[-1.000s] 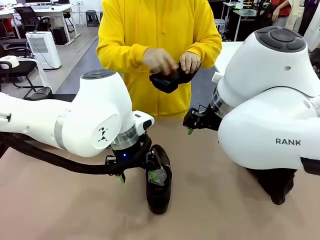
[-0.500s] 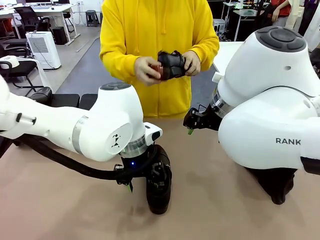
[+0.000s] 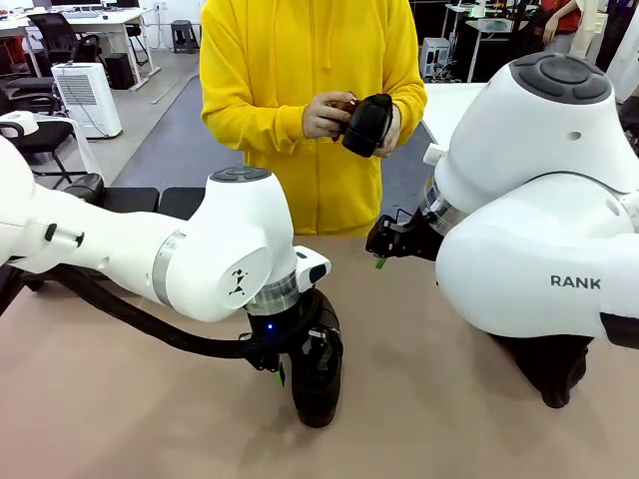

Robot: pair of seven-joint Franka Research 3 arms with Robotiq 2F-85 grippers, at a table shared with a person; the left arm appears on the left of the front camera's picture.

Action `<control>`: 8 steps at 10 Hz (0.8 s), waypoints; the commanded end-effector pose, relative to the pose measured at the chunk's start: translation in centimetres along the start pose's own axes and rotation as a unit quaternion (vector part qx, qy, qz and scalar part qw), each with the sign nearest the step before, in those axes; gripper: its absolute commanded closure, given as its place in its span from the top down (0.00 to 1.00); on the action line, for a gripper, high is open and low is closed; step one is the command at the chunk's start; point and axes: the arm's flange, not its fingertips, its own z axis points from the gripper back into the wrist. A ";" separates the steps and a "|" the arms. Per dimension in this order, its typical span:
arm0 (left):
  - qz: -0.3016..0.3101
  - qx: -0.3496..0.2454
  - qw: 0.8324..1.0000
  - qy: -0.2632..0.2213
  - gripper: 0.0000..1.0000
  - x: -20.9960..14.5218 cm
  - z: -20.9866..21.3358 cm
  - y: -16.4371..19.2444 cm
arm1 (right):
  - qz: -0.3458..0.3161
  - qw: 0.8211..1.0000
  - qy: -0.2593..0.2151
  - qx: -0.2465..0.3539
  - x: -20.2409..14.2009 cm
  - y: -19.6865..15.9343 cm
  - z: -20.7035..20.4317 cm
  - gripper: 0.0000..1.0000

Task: Organize the shoes by placing them on the stand.
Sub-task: Place the Shoe from the middle of the table onto the Shoes Stand.

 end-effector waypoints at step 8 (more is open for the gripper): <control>-0.028 0.025 0.998 -0.057 0.00 -1.8 7.2 4.3 | 0.005 1.000 0.004 0.008 0.4 0.1 0.0 1.00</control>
